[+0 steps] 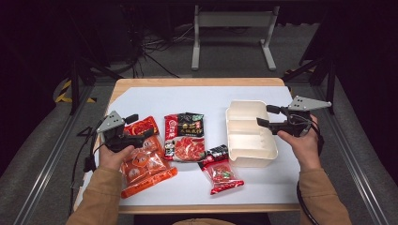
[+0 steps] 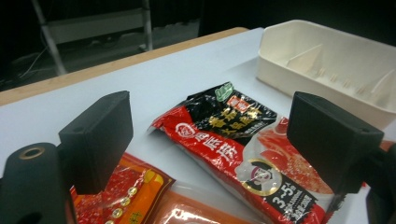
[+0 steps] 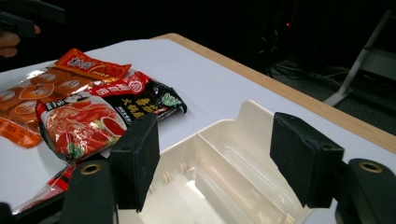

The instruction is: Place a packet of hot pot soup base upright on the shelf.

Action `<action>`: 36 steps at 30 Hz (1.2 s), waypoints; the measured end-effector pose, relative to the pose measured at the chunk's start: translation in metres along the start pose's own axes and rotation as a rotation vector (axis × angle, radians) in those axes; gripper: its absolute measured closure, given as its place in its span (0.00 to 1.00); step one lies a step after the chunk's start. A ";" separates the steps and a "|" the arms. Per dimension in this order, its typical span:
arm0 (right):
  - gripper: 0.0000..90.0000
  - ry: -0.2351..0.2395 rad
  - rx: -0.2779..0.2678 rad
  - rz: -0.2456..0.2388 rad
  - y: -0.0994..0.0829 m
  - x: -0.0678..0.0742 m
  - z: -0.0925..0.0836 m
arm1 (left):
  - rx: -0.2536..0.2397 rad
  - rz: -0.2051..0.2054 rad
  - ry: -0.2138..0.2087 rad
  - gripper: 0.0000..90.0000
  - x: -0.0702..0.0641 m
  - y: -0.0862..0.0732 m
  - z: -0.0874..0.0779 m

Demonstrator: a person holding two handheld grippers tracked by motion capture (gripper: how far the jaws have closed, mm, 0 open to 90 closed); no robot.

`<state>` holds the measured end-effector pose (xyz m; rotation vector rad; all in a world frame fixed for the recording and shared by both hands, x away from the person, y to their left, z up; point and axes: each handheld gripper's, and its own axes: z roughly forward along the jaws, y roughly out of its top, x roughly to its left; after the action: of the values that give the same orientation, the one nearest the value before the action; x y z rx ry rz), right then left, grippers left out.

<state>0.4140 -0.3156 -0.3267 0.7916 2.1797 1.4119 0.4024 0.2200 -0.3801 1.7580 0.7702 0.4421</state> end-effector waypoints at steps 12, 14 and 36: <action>0.33 0.015 -0.051 -0.012 0.000 0.001 0.001 | 0.026 -0.013 0.018 0.17 0.001 0.004 0.011; 0.32 0.009 -0.056 -0.017 0.000 0.001 0.000 | 0.032 -0.016 0.023 0.17 -0.001 0.005 0.013; 0.31 -0.007 -0.066 0.008 -0.004 -0.006 -0.004 | 0.094 -0.023 0.070 0.20 0.011 0.032 0.051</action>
<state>0.4147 -0.3233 -0.3284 0.7806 2.1158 1.4750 0.4516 0.1859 -0.3673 1.8270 0.8720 0.4602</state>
